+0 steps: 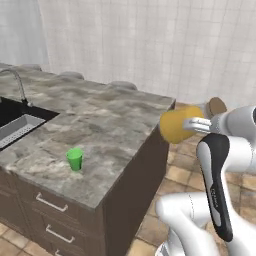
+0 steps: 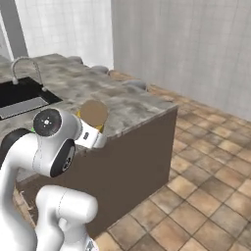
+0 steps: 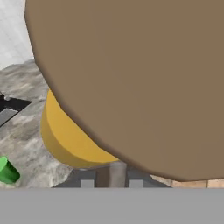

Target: Place the pitcher and cup on the dining counter for serving.

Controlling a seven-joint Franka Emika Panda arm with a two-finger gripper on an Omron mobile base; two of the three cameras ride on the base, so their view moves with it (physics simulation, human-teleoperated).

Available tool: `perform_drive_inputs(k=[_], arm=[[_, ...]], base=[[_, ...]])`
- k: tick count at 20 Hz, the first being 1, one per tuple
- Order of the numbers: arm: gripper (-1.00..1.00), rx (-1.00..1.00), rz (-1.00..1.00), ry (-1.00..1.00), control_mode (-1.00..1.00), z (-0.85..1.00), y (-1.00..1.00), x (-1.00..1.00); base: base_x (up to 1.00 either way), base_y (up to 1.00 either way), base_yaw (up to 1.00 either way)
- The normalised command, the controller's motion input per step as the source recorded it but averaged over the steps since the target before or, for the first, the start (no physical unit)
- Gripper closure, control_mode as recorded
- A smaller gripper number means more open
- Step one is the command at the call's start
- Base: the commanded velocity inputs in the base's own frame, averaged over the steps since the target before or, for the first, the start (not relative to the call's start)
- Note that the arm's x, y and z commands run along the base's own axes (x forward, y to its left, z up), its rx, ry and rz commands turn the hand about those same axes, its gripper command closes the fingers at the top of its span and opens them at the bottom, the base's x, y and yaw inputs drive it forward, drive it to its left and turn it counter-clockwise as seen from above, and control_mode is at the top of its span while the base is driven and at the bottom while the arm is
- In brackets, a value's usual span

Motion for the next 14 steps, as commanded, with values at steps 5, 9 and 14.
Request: perform_drive_inputs(k=[5, 9, 14], arm=[[1.0, 0.0, 0.0, 0.0, 1.0, 0.0, 0.0, 0.0], [1.0, 0.0, 0.0, 0.0, 1.0, 0.0, 0.0, 0.0], [1.0, 0.0, 0.0, 0.0, 1.0, 0.0, 0.0, 0.0]], base=[[1.0, -0.99, 0.46], [1.0, -0.99, 0.47], [0.94, -0.97, 0.51]])
